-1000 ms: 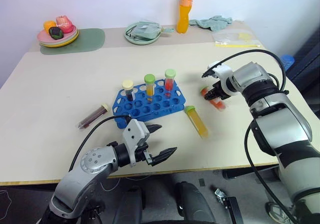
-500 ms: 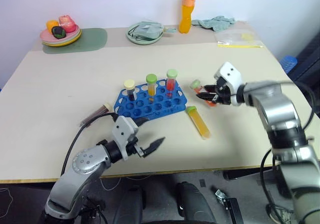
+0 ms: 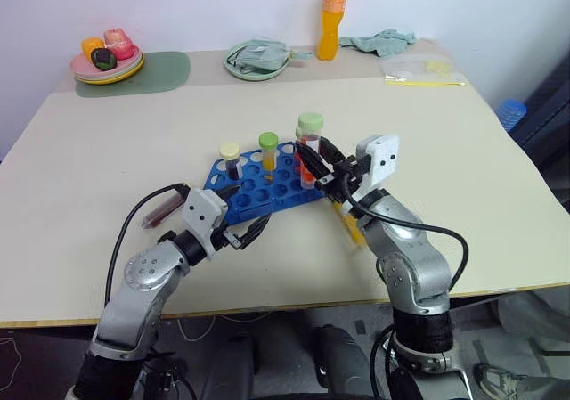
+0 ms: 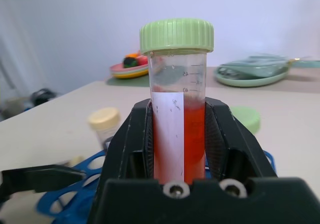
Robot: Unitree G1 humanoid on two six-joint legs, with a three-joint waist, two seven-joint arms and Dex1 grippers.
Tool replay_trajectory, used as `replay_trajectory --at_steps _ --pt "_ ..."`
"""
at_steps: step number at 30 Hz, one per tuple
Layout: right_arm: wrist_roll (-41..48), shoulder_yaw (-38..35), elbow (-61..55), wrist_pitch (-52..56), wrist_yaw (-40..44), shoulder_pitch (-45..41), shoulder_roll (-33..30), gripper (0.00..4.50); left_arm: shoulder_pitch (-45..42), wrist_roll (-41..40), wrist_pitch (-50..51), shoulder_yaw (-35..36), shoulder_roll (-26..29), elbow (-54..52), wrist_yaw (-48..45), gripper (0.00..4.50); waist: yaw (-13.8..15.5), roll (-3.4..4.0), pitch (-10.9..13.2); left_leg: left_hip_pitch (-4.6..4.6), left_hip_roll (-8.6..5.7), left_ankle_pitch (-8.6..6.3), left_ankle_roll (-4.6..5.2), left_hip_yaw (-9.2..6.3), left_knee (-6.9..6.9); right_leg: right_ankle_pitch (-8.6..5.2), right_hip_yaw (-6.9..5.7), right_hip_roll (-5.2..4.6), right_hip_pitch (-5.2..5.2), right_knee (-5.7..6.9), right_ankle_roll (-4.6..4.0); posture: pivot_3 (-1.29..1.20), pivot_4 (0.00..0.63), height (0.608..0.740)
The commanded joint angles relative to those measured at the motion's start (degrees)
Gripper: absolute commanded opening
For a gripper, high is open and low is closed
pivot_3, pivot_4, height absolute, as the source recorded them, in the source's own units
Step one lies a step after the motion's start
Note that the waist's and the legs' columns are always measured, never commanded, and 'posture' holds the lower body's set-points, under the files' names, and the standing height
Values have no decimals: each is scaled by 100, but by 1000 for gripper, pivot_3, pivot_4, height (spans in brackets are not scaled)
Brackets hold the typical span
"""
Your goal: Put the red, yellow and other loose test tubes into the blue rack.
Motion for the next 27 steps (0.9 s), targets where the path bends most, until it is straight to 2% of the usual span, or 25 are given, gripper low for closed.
replay_trajectory --at_steps 1,18,27 --pt "-22 12 309 -536 -127 -111 80 1173 17 -7 -163 87 41 -89 -104 4500 -8 0 0 0 0 0 0 0 -2 0 0 1 0 0 0 0 150 740" --pt "-148 -4 2220 -1998 -274 -561 138 1173 312 -19 -35 123 17 -460 -20 4500 -16 1 0 3 2 0 0 1 -4 0 1 1 0 0 0 0 150 740" --pt "-125 -55 2144 -2291 -240 -263 -60 1173 339 -62 64 127 75 -570 -70 4500 -10 1 0 3 2 0 0 1 -4 0 1 1 0 0 0 0 150 740"
